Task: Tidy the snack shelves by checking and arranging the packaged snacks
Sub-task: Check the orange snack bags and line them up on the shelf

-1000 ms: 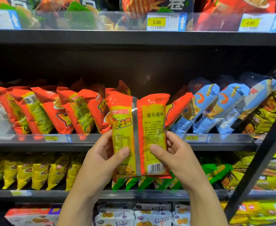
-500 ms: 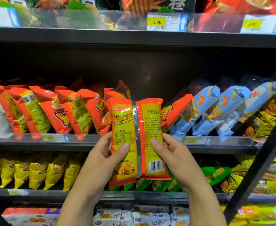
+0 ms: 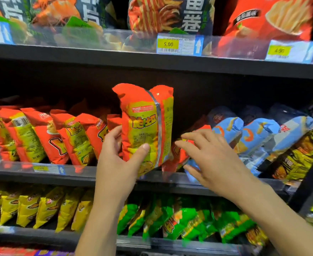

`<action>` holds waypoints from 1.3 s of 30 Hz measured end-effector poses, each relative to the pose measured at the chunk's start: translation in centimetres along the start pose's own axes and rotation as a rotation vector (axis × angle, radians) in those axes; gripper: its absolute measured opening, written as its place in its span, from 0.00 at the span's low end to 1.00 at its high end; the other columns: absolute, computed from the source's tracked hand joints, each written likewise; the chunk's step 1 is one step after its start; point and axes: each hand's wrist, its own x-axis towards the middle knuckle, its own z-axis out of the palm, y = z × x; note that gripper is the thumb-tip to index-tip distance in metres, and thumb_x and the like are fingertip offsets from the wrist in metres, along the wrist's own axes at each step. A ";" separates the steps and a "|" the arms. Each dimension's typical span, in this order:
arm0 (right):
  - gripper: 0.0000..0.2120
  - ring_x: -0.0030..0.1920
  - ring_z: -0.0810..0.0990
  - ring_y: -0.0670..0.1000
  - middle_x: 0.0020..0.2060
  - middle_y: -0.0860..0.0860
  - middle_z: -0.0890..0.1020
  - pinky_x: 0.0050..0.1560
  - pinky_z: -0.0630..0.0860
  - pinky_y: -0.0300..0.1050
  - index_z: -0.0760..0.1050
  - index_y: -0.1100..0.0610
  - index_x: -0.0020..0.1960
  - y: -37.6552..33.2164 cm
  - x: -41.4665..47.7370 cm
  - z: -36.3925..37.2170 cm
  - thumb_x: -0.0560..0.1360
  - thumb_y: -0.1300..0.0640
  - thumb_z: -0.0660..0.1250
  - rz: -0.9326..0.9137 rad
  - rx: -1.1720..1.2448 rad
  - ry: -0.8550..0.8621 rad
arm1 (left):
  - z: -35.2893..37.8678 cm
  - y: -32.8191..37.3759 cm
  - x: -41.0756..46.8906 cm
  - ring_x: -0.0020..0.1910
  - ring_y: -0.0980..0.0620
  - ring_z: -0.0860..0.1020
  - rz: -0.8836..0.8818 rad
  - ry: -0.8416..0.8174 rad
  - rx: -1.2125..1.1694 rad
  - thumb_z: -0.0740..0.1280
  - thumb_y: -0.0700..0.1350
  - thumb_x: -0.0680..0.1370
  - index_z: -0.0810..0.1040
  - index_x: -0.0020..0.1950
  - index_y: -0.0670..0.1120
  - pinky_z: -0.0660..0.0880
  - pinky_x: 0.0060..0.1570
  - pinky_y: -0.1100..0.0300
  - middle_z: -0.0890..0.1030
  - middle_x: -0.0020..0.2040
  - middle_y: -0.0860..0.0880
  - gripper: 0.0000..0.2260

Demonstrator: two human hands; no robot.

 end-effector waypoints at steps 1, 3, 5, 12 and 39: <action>0.35 0.62 0.80 0.65 0.64 0.57 0.82 0.57 0.79 0.64 0.79 0.55 0.68 1.0 0.3 0.2 0.62 0.55 0.85 -0.035 -0.083 -0.024 | 0.8 0.0 0.3 0.58 0.68 0.81 0.025 0.027 0.041 0.78 0.45 0.77 0.71 0.69 0.61 0.79 0.56 0.64 0.83 0.59 0.63 0.26; 0.39 0.62 0.80 0.67 0.64 0.58 0.82 0.56 0.79 0.64 0.80 0.54 0.66 2.8 1.0 0.5 0.56 0.61 0.86 -0.088 -0.200 -0.065 | 2.2 0.0 0.9 0.58 0.70 0.79 0.063 0.074 0.123 0.78 0.46 0.77 0.69 0.66 0.65 0.76 0.56 0.66 0.80 0.57 0.69 0.26; 0.38 0.58 0.81 0.67 0.62 0.59 0.83 0.51 0.80 0.62 0.81 0.55 0.64 4.5 1.5 1.0 0.55 0.65 0.83 -0.137 -0.282 -0.053 | 3.4 -0.4 1.4 0.58 0.67 0.79 0.088 0.118 0.191 0.77 0.47 0.77 0.69 0.66 0.65 0.74 0.56 0.66 0.79 0.56 0.70 0.25; 0.22 0.53 0.80 0.62 0.56 0.56 0.83 0.45 0.75 0.56 0.80 0.55 0.63 7.1 3.4 2.8 0.69 0.62 0.72 -0.254 -0.397 -0.051 | 6.9 -2.9 2.2 0.61 0.48 0.79 0.094 0.221 0.379 0.75 0.52 0.78 0.70 0.72 0.57 0.79 0.60 0.41 0.80 0.62 0.55 0.25; 0.13 0.41 0.77 0.57 0.40 0.51 0.84 0.42 0.70 0.53 0.85 0.53 0.51 9.9 3.6 1.5 0.67 0.56 0.80 -0.203 -0.334 0.127 | 10.8 -7.0 3.4 0.58 0.46 0.75 0.017 0.323 0.635 0.77 0.51 0.77 0.72 0.67 0.44 0.71 0.50 0.57 0.73 0.59 0.47 0.25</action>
